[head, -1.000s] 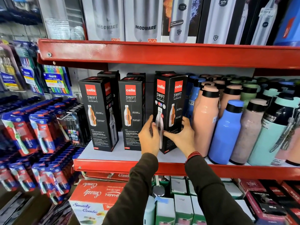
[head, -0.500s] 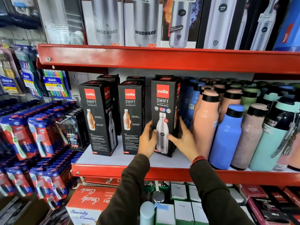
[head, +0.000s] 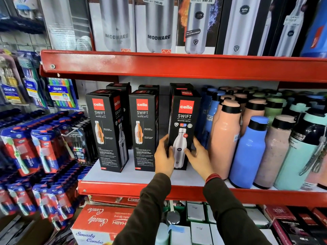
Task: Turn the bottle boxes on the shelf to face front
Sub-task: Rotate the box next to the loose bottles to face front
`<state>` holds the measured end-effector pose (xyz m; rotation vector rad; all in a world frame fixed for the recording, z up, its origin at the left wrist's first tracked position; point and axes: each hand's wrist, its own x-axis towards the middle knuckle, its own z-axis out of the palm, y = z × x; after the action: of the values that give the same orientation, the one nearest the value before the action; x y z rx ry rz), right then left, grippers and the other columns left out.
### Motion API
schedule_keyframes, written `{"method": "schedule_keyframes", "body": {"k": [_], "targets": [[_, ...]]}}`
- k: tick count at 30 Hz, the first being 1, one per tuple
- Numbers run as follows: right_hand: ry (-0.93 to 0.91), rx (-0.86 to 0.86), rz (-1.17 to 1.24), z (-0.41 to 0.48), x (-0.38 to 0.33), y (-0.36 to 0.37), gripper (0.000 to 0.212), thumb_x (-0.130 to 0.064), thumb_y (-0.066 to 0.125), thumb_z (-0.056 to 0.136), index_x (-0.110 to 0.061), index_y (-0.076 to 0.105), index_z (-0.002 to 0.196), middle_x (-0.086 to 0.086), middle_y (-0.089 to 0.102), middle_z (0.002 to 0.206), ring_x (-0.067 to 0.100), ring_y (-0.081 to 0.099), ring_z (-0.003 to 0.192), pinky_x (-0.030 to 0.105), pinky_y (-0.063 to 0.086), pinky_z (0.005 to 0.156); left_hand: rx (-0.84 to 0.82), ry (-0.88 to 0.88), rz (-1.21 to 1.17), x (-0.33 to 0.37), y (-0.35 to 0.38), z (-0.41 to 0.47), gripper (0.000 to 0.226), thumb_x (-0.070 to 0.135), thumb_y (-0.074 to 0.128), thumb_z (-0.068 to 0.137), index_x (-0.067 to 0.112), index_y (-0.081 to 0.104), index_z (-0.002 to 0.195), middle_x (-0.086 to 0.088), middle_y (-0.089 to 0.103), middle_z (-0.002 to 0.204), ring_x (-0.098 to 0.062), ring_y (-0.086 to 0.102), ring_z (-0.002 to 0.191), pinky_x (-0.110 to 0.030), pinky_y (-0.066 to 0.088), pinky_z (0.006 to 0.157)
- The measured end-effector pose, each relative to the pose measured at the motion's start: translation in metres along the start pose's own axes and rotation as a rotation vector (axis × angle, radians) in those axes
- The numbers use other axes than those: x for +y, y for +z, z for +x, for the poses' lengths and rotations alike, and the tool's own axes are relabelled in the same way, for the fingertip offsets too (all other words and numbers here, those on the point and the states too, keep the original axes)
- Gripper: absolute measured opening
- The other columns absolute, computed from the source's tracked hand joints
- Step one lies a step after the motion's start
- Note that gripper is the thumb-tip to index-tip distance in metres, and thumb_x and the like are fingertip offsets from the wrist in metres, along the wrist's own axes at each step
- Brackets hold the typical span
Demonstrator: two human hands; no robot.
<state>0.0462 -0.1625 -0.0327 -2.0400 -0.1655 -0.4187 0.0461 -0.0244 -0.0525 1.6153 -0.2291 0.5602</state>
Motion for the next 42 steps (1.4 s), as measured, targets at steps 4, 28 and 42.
{"method": "schedule_keyframes", "body": {"k": [4, 28, 42], "targets": [[0.003, 0.002, 0.004, 0.002, -0.002, 0.0, 0.066, -0.009, 0.054, 0.095, -0.029, 0.027, 0.152, 0.002, 0.045, 0.151, 0.021, 0.045, 0.136, 0.037, 0.036, 0.114, 0.003, -0.023, 0.016, -0.002, 0.002, 0.001, 0.047, 0.003, 0.049, 0.098, 0.025, 0.046, 0.14, 0.001, 0.062, 0.134, -0.005, 0.057, 0.122, -0.028, 0.044, 0.109], [0.008, 0.005, -0.018, -0.007, -0.003, -0.004, 0.066, -0.01, 0.052, 0.096, -0.028, 0.024, 0.153, 0.004, 0.045, 0.151, 0.022, 0.045, 0.137, 0.04, 0.035, 0.115, 0.006, -0.049, 0.04, -0.003, 0.007, -0.002, 0.047, 0.004, 0.051, 0.098, 0.025, 0.047, 0.14, 0.014, 0.056, 0.127, 0.005, 0.053, 0.114, -0.022, 0.041, 0.105], [0.054, 0.323, -0.029, -0.021, -0.01, -0.003, 0.026, -0.005, 0.065, 0.087, -0.007, 0.062, 0.113, 0.014, 0.069, 0.109, 0.026, 0.066, 0.096, 0.024, 0.047, 0.082, 0.016, -0.053, 0.224, 0.021, -0.004, -0.005, 0.045, 0.017, 0.049, 0.101, 0.017, 0.045, 0.145, -0.01, 0.056, 0.142, -0.026, 0.055, 0.131, -0.035, 0.043, 0.11]]}}
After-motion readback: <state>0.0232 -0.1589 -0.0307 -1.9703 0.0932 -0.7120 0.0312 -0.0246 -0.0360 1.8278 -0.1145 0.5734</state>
